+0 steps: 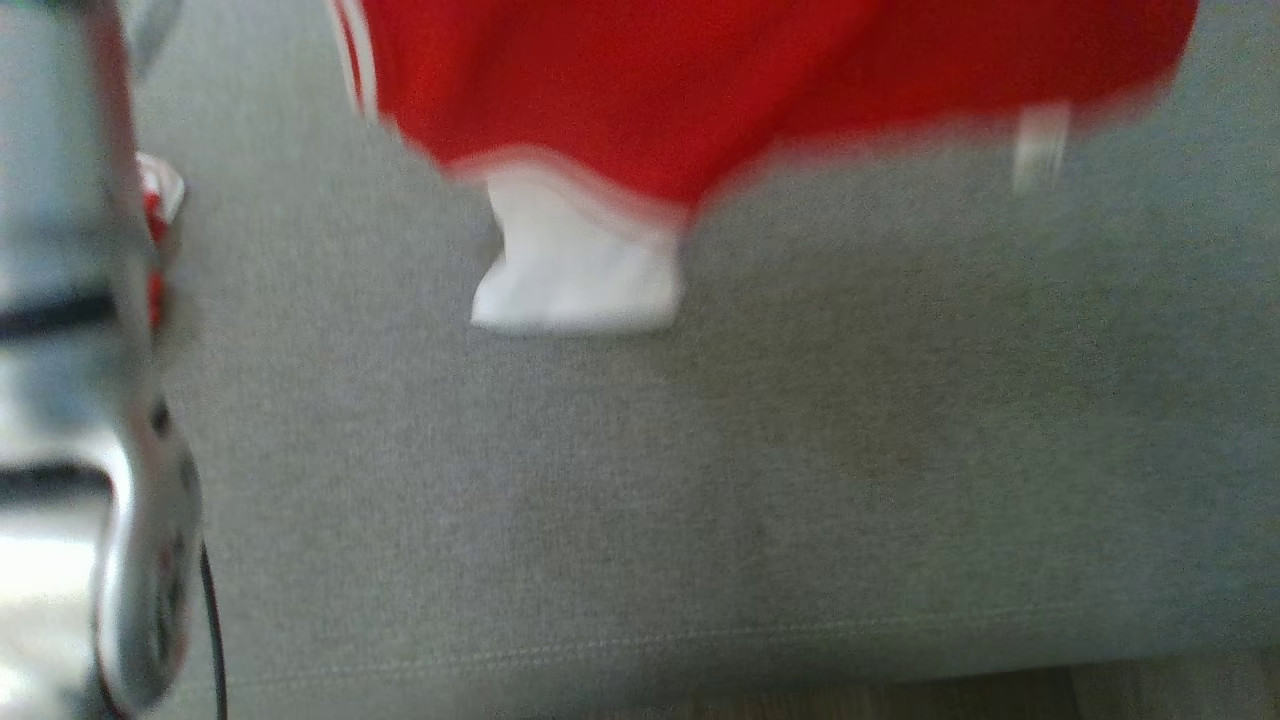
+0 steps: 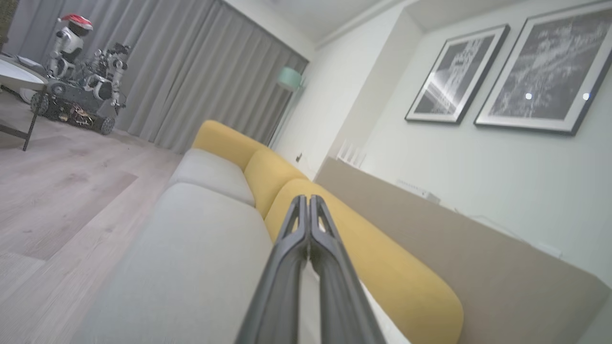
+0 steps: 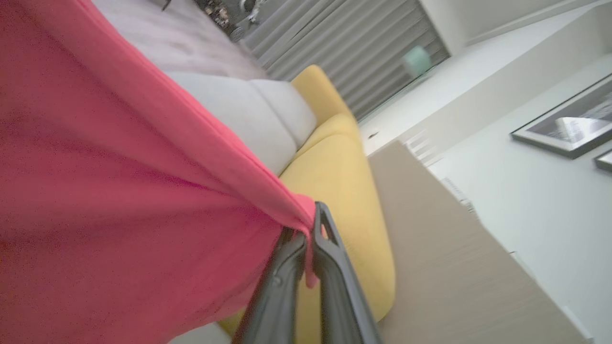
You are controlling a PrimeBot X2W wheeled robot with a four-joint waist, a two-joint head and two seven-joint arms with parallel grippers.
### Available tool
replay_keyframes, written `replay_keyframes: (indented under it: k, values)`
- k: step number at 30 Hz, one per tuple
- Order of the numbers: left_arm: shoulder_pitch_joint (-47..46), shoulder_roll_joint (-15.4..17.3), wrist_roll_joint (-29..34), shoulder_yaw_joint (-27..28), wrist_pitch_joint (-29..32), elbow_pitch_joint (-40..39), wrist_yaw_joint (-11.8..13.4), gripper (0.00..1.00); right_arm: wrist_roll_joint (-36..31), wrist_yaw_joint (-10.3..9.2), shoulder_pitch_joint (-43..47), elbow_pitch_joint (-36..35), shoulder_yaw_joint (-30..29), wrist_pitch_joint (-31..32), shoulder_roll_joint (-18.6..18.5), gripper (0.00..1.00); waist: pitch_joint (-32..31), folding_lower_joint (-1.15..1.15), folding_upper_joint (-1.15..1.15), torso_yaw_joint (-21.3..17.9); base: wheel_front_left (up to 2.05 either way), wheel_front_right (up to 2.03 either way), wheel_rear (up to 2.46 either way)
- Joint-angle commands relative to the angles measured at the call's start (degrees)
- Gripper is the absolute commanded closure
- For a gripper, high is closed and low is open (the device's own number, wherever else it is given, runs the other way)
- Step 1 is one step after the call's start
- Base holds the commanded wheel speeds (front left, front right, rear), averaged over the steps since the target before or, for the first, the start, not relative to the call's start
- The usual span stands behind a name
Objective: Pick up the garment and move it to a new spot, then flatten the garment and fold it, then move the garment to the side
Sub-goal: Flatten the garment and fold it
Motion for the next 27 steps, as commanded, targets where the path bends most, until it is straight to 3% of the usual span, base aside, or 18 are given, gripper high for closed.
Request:
replay_keyframes:
  k: [1,7,12,20,27]
  values:
    - [-6.2,1.7,0.4,2.2,-2.7,0.4,-0.7,1.0,-3.0,-0.05,-4.1,3.9,-3.9,-3.7,1.5,1.0,5.4,-0.02,0.0,1.6,0.0,0.0,0.0]
    - [-17.8,-0.1,0.5,4.0,-14.6,10.1,-3.3,1.0,-19.1,-0.05,-10.5,20.0,-16.8,-18.4,9.8,1.0,6.9,-0.02,0.0,4.1,0.0,0.0,0.0]
    - [-18.7,-1.2,0.3,2.3,-16.9,16.7,-7.3,1.0,-26.5,-0.05,-4.6,26.7,-24.2,-23.7,15.0,1.0,7.4,-0.02,0.0,5.2,0.0,0.0,0.0]
    - [-8.2,-2.2,1.8,-3.3,-16.9,25.2,-11.8,1.0,-27.7,-0.05,13.1,32.8,-29.6,-25.4,20.2,1.0,5.7,-0.02,0.0,6.6,0.0,0.0,0.0]
    - [4.4,-1.6,4.0,-8.5,-17.1,29.7,-13.6,1.0,-23.1,-0.05,28.7,33.6,-26.9,-25.4,23.4,1.0,0.4,-0.02,0.0,7.1,0.0,0.0,0.0]
